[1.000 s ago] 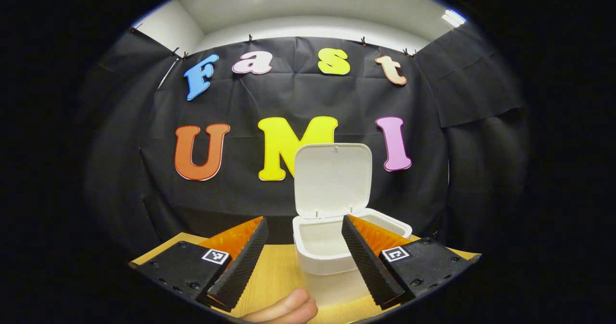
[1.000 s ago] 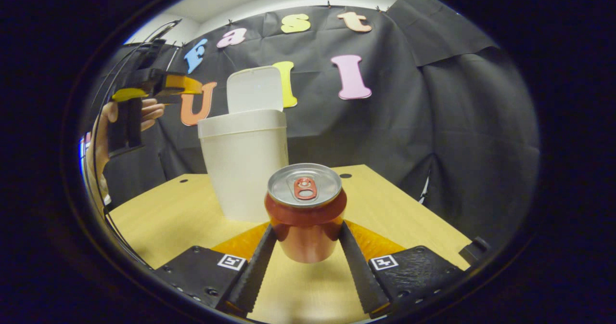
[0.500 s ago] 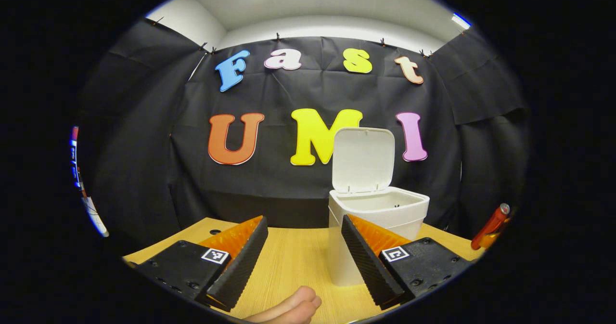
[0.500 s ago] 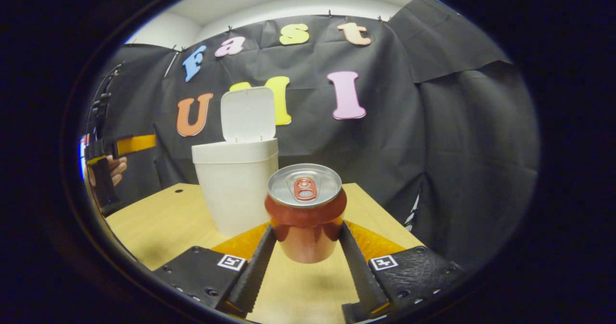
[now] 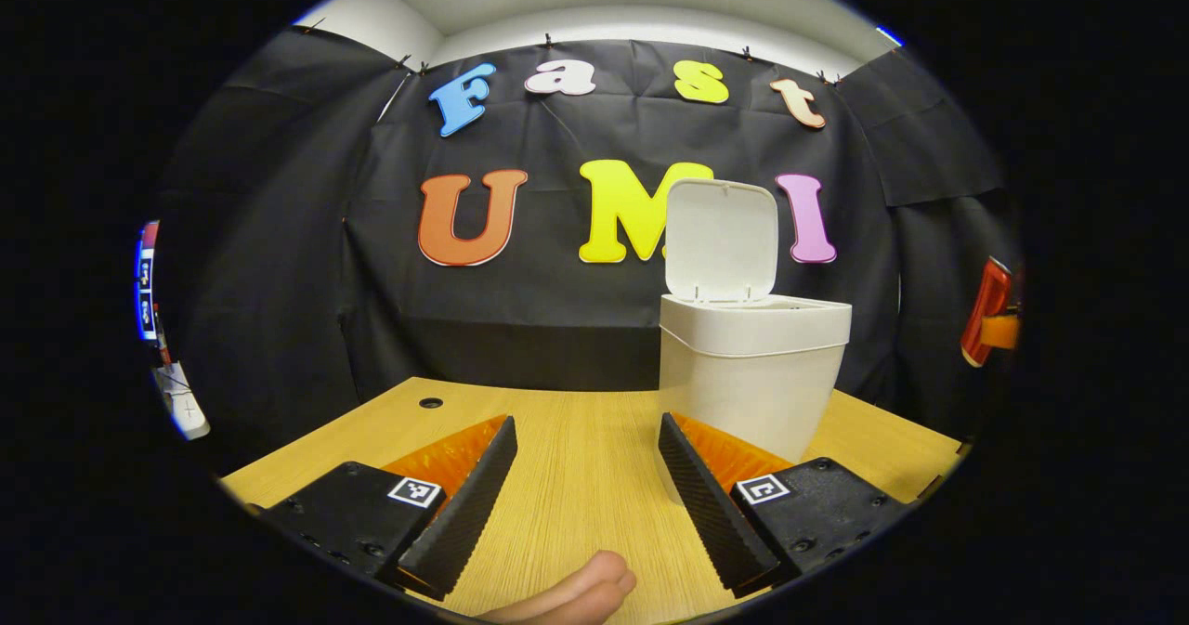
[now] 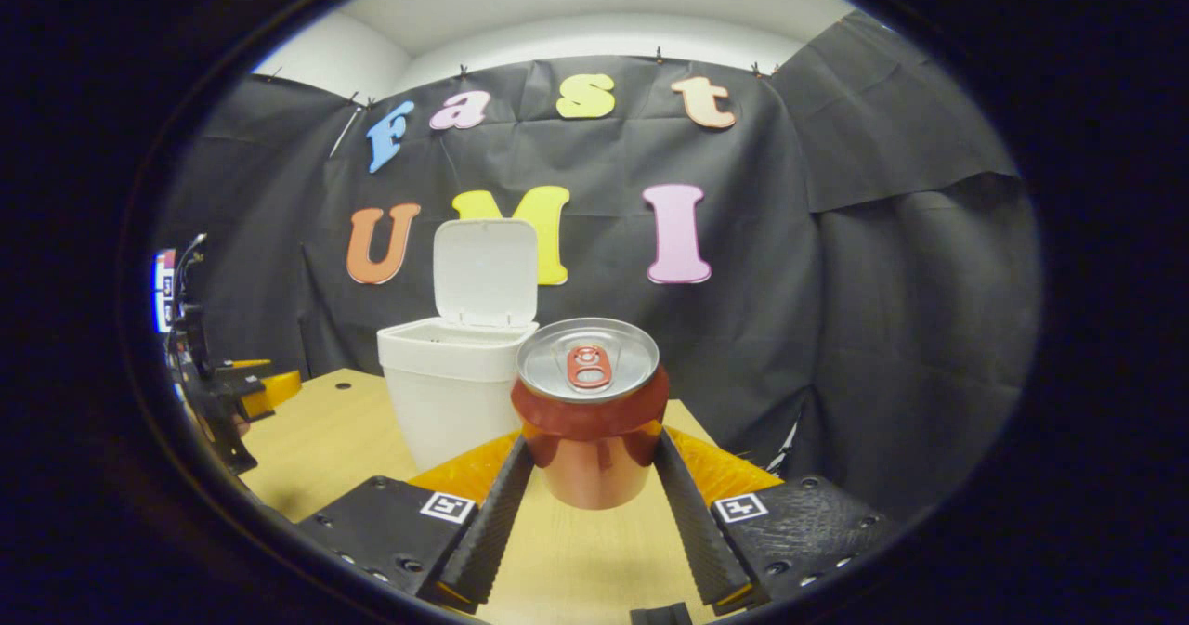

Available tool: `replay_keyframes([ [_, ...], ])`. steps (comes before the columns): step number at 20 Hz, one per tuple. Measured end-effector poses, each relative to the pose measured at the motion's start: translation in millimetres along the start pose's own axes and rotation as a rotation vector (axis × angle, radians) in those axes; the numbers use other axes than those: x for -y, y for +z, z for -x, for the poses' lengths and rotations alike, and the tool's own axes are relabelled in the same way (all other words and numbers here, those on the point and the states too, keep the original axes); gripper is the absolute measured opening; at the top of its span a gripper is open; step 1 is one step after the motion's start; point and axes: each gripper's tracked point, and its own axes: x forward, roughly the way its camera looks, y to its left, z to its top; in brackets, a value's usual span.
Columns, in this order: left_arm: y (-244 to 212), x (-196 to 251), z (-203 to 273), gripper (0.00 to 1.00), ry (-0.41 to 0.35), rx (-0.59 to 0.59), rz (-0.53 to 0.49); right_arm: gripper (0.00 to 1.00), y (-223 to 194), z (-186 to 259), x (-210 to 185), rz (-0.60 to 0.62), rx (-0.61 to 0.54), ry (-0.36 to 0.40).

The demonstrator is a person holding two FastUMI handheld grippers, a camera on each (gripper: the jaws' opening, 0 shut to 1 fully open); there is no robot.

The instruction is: Press the lid of the desktop garbage bin to open it, pick up the crumpled paper on the desktop and throw it into the bin, then pick up the pop can on the desktop and drop it into the bin, and finally close the garbage bin lid.

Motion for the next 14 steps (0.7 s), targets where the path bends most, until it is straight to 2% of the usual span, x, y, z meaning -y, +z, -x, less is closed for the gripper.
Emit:
replay_keyframes([
  [6, -20.9, -0.7, 4.7, 0.99, -0.015, -0.022, -0.011, 0.78, 74.9, -25.1, -38.0, -0.037, 0.027, 0.083],
  [14, -15.2, -11.8, 22.9, 0.99, 0.026, 0.037, 0.019, 0.79, 142.8, -103.7, -99.4, -0.054, 0.017, 0.144],
])
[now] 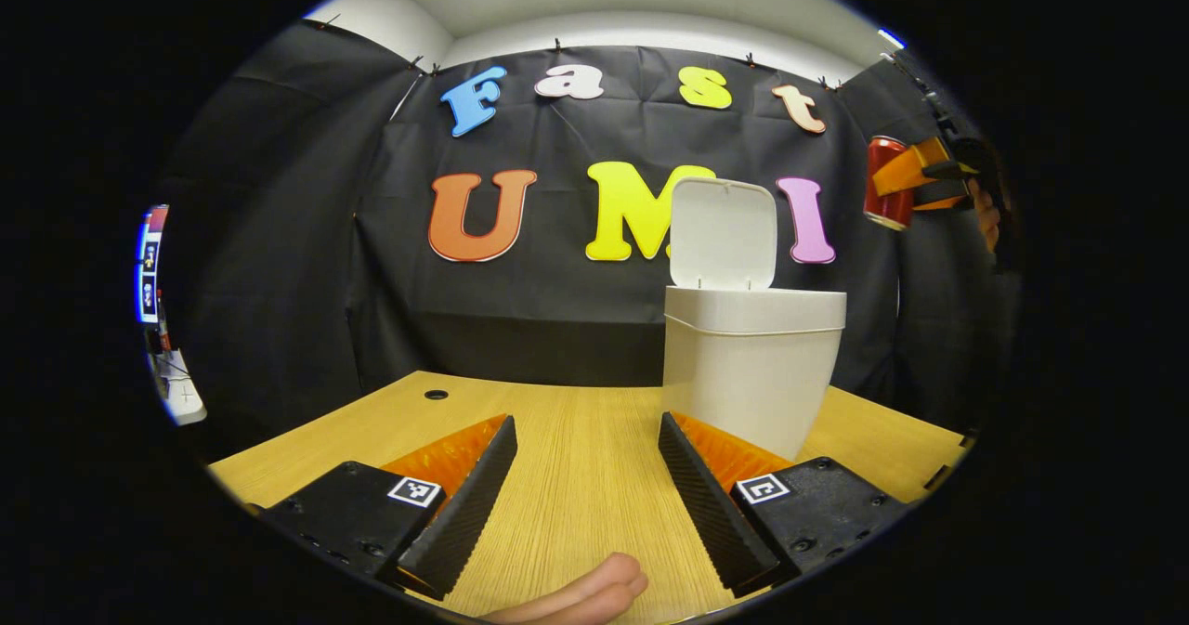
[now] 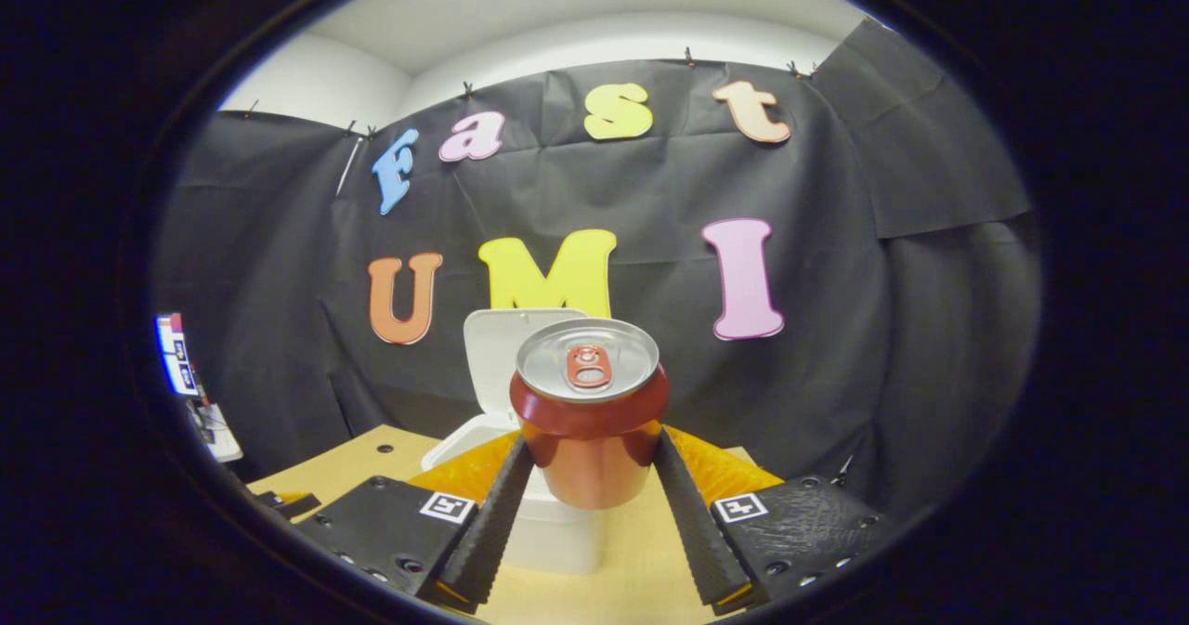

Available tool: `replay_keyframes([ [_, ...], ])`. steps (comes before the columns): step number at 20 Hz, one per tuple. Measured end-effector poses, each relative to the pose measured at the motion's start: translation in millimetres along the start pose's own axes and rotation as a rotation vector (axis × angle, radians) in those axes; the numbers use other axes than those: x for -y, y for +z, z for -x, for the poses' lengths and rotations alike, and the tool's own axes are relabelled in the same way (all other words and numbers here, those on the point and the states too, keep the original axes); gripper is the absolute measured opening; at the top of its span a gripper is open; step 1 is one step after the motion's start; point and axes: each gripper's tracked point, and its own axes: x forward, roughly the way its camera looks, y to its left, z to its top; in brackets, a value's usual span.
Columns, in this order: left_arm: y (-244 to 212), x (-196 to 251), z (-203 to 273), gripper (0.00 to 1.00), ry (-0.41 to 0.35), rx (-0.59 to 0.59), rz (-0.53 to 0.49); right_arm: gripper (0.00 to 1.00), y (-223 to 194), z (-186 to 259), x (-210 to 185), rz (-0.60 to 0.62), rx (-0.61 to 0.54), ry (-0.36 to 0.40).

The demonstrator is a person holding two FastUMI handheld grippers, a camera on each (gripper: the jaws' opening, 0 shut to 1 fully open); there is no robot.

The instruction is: Press the lid of the desktop garbage bin to open it, pick up the crumpled paper on the desktop and throw it into the bin, then pick up the pop can on the desktop and drop it into the bin, and finally close the garbage bin lid.

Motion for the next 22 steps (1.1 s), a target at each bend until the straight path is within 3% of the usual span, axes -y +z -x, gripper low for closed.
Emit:
replay_keyframes([
  [10, -18.8, 0.8, 11.5, 0.99, -0.004, -0.032, 0.049, 0.79, -14.5, -107.0, -63.1, 0.057, -0.055, 0.036],
  [12, -20.1, 4.1, 12.8, 0.99, -0.019, -0.03, 0.048, 0.79, -20.1, -116.0, -68.2, 0.072, -0.059, 0.031],
  [16, -20.8, -7.7, 10.9, 0.99, 0.021, -0.03, -0.008, 0.78, -27.7, -125.0, -73.6, 0.046, -0.083, 0.03],
  [22, -30.3, -9.5, 12.3, 0.99, 0.015, -0.052, 0.004, 0.78, -33.1, -124.2, -80.5, 0.053, -0.094, 0.037],
])
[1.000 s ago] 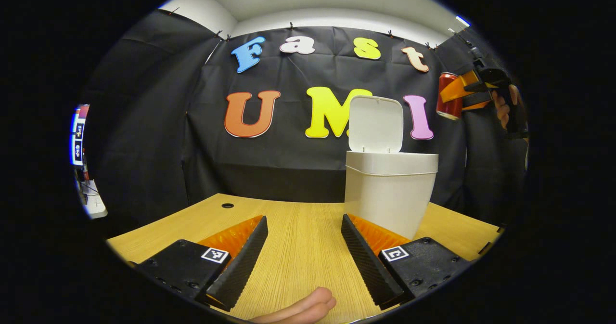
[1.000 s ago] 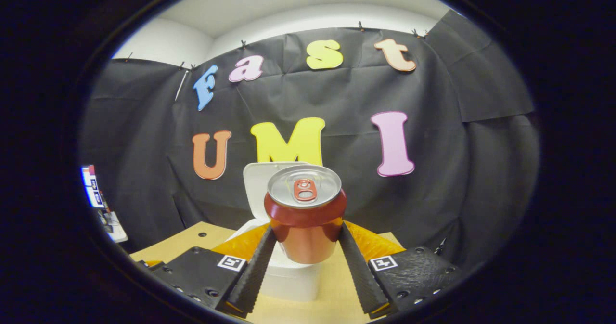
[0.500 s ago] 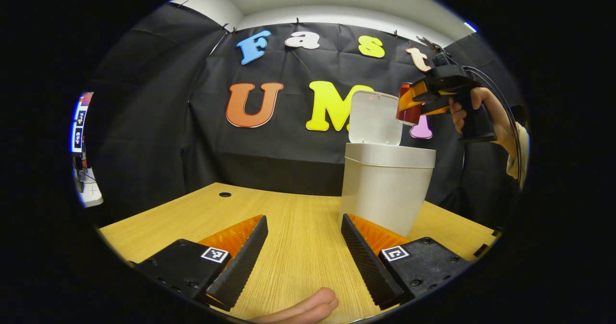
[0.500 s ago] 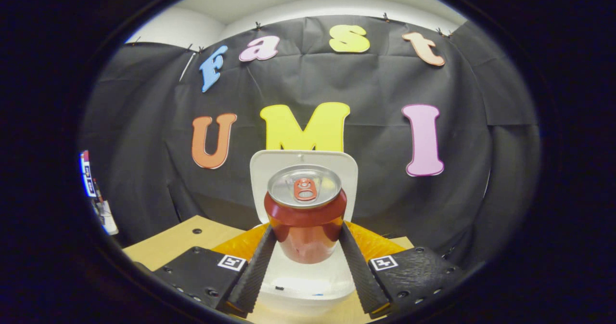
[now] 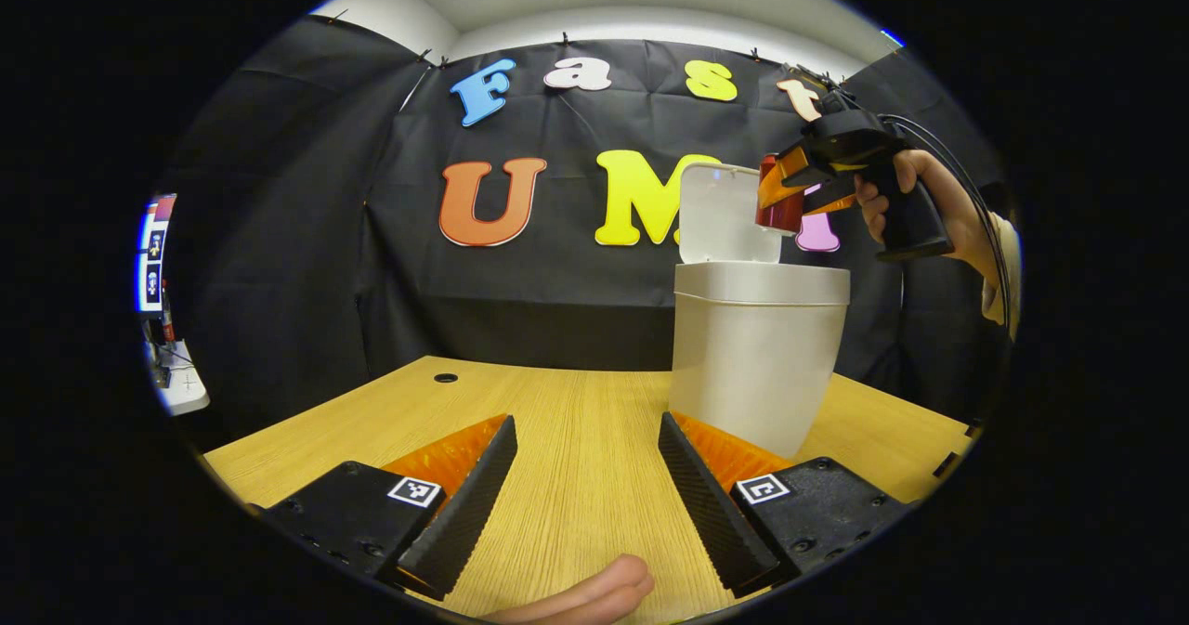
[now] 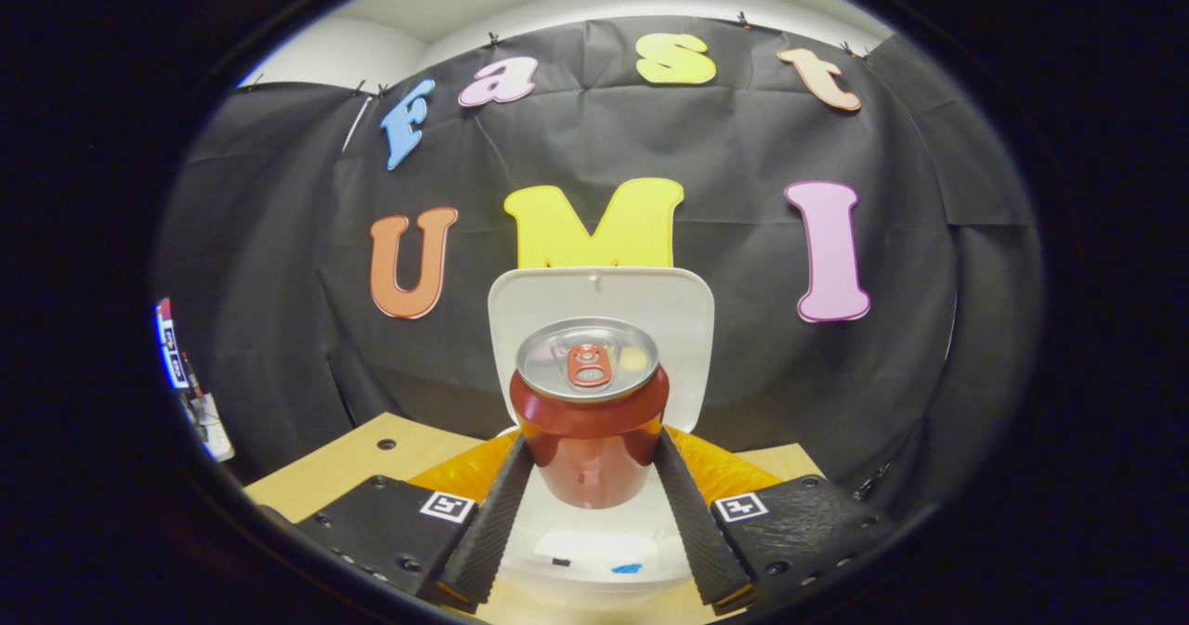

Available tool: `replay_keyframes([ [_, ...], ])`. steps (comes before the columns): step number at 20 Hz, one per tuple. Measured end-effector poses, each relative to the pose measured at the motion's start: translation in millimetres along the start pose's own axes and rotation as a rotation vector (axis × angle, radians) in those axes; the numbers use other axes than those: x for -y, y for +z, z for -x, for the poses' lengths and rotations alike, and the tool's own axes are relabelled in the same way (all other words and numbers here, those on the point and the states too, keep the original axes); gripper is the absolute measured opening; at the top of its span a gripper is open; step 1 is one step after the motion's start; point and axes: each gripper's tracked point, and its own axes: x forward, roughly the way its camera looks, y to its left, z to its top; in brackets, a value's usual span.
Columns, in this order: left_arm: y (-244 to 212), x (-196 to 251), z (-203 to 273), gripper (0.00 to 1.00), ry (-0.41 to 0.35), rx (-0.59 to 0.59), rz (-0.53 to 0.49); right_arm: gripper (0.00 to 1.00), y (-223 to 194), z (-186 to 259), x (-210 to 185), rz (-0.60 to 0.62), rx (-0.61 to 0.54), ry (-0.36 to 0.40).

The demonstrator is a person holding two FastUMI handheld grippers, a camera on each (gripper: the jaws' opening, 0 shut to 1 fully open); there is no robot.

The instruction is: Press the lid of the desktop garbage bin to open it, pick up the crumpled paper on the desktop and throw it into the bin, then pick up the pop can on the desktop and drop it into the bin, and finally close the garbage bin lid.

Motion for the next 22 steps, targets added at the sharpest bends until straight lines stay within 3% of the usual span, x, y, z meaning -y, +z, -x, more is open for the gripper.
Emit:
replay_keyframes([
  [14, 4.5, 18.8, 10.5, 0.99, -0.055, 0.021, 0.002, 0.78, 9.3, 7.3, -6.9, 0.035, 0.049, -0.003],
  [19, 2.6, 10.8, 9.5, 0.99, -0.042, 0.015, 0.015, 0.78, 9.1, 5.3, -15.0, 0.05, 0.053, 0.002],
  [21, 2.6, 8.0, 8.7, 0.99, -0.039, 0.016, 0.017, 0.81, 10.8, 5.8, -22.0, 0.062, 0.062, 0.019],
  [22, 3.4, 7.1, 8.5, 0.99, -0.035, 0.015, 0.012, 0.88, 13.4, 5.0, -20.5, 0.071, 0.069, 0.012],
])
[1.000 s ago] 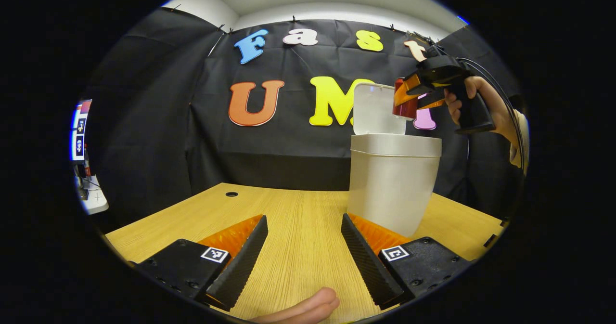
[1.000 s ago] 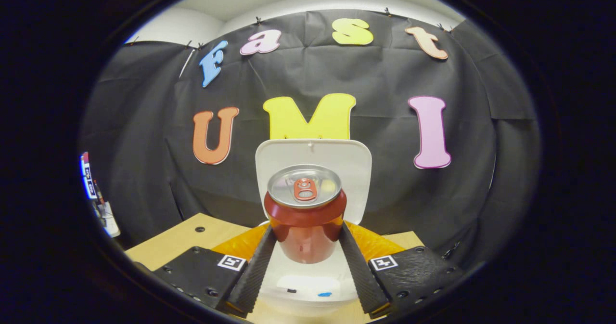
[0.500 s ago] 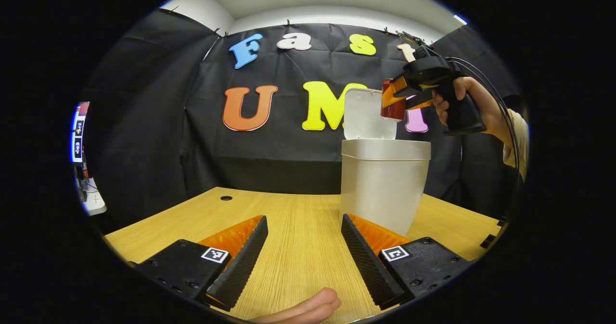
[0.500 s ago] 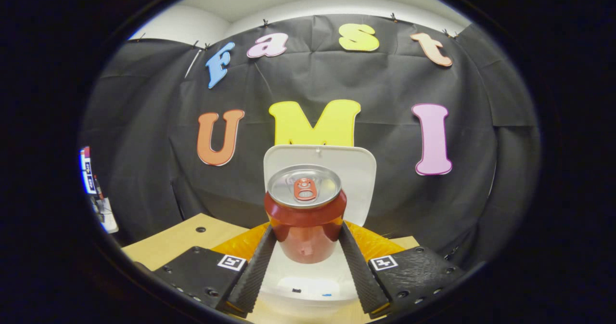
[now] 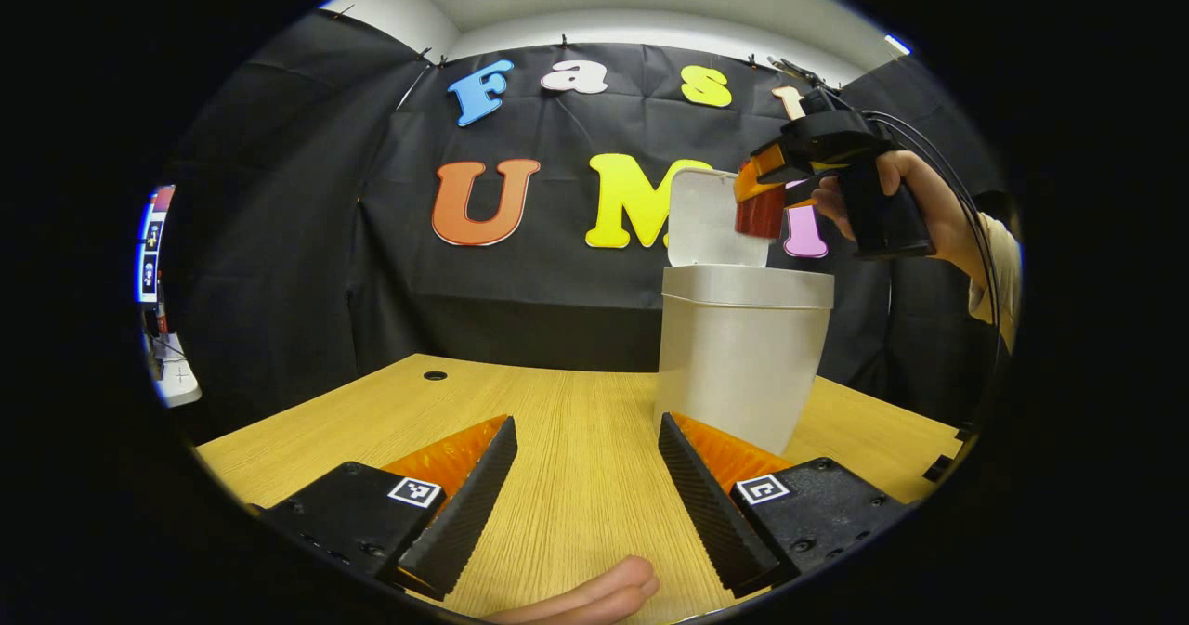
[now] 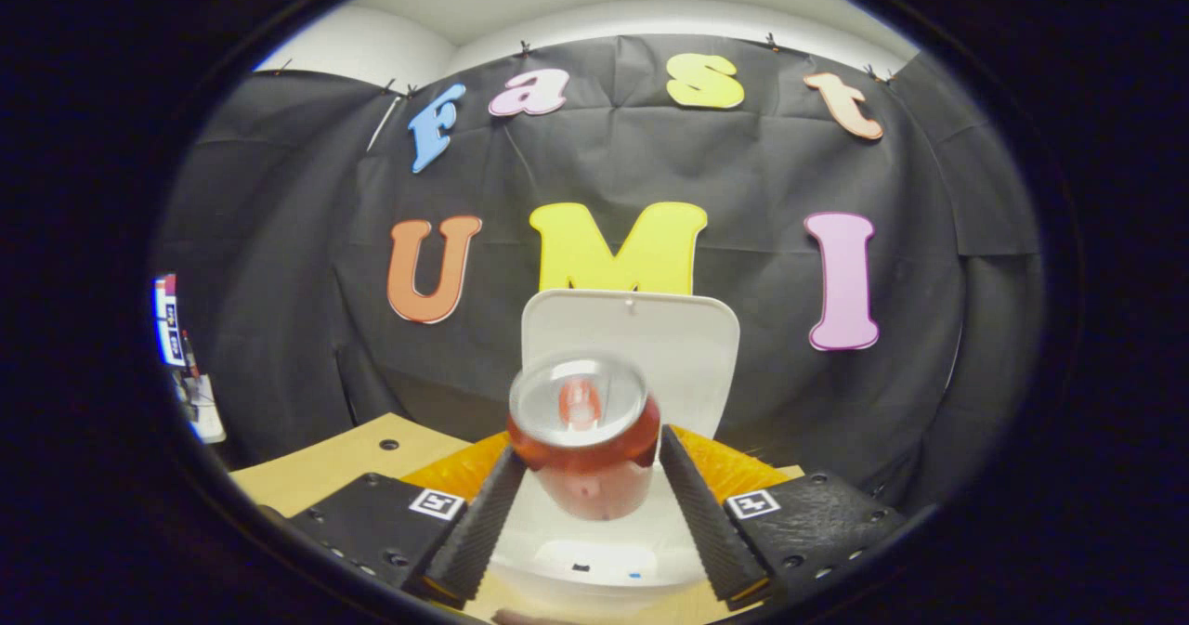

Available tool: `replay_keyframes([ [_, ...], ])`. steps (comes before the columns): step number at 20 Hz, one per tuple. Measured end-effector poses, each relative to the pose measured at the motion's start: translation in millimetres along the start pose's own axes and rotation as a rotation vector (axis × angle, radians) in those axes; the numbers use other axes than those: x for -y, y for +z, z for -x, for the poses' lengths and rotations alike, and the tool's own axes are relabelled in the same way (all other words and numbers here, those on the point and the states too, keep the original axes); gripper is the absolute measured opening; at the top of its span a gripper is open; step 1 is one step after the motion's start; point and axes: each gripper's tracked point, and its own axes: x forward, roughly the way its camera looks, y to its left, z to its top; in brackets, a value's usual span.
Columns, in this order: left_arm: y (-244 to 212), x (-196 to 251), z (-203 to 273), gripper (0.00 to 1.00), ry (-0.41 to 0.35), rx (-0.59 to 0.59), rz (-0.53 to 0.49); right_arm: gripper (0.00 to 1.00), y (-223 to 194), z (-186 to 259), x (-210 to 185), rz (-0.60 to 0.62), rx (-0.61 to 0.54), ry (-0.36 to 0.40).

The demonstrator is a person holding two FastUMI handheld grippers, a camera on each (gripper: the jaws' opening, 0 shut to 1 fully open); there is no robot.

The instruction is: Press the lid of the desktop garbage bin to open it, pick up the crumpled paper on the desktop and throw it into the bin, then pick up the pop can on the desktop and drop it into the bin, and finally close the garbage bin lid.

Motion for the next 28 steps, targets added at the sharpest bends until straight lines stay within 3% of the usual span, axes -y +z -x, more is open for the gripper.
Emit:
replay_keyframes([
  [2, 2.4, -5.1, -1.2, 0.99, 0.017, -0.002, -0.018, 0.98, 9.3, 2.9, -3.7, -0.001, 0.034, -0.008],
  [9, 16.4, -15.6, -1.4, 0.99, 0.003, 0.025, 0.006, 0.95, 83.9, 15.0, 5.7, -0.024, 0.192, -0.049],
  [15, 22.6, -25.6, -15.6, 0.99, -0.001, 0.021, 0.036, 0.94, 151.1, -1.9, 32.5, -0.051, 0.314, -0.149],
  [19, 25.7, -30.6, -24.0, 0.99, -0.014, 0.015, 0.031, 0.95, 178.8, -43.0, 43.5, -0.112, 0.314, -0.208],
  [23, 18.4, -41.9, -31.5, 0.99, 0.002, -0.008, 0.049, 0.95, 195.4, -87.1, 37.6, -0.17, 0.306, -0.208],
  [27, 7.6, -49.6, -31.9, 0.99, 0.008, -0.025, 0.073, 0.91, 167.6, -120.4, 23.0, -0.156, 0.211, -0.193],
  [28, 6.5, -52.0, -32.4, 0.99, 0.012, -0.023, 0.073, 0.94, 155.4, -128.4, 20.3, -0.13, 0.172, -0.195],
])
